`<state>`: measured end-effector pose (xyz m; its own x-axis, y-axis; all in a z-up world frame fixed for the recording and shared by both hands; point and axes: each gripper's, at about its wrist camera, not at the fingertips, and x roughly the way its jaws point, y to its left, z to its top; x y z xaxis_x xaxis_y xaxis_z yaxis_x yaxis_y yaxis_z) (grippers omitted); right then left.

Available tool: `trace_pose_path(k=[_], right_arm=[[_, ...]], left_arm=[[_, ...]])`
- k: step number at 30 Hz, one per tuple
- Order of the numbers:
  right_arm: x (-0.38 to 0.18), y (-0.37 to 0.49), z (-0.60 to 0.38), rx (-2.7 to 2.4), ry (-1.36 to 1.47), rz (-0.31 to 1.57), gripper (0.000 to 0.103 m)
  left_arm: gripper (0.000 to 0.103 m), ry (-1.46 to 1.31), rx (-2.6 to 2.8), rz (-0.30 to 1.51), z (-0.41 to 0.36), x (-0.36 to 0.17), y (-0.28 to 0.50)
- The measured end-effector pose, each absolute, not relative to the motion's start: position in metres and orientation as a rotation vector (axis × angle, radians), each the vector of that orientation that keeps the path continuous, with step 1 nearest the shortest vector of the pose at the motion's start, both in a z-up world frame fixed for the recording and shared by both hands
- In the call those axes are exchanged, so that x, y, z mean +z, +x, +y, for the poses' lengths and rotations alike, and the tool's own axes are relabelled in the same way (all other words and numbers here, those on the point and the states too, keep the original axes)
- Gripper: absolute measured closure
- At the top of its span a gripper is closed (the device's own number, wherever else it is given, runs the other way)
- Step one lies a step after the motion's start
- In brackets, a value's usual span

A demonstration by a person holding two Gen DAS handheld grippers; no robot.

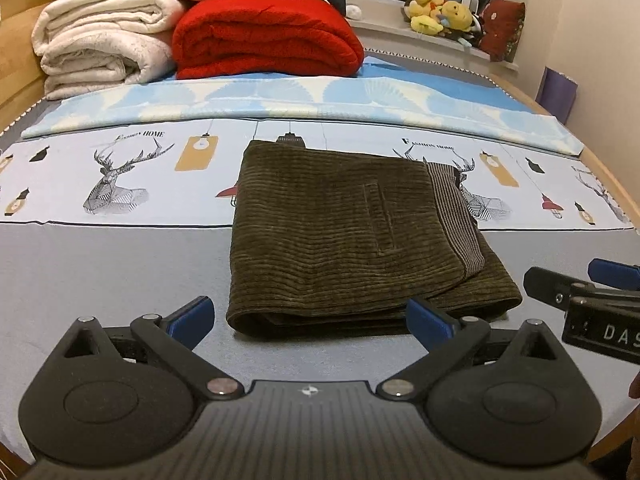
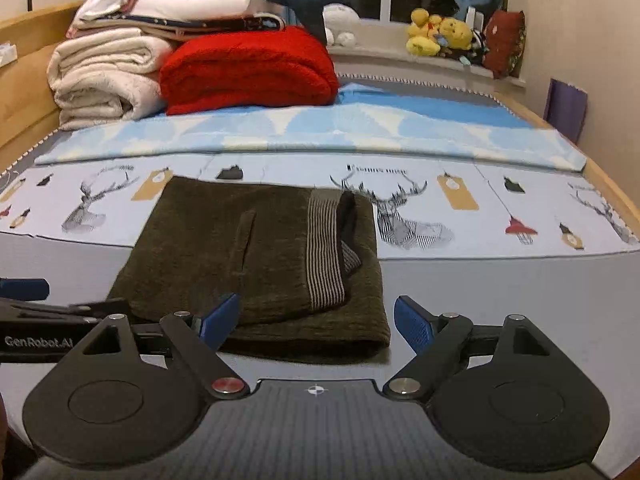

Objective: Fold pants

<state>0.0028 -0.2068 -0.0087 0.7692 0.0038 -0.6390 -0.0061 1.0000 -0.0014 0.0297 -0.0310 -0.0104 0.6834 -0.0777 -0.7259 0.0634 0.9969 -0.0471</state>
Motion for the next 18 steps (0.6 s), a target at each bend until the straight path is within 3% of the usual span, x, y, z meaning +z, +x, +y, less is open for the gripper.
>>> trace_pose_path(k=[18], right_arm=[[-0.0097,0.0064,-0.2047,0.023,-0.006,0.711,0.017]], left_arm=[[0.001,-0.022,-0.086,0.822,-0.0324,-0.0110,0.0304]])
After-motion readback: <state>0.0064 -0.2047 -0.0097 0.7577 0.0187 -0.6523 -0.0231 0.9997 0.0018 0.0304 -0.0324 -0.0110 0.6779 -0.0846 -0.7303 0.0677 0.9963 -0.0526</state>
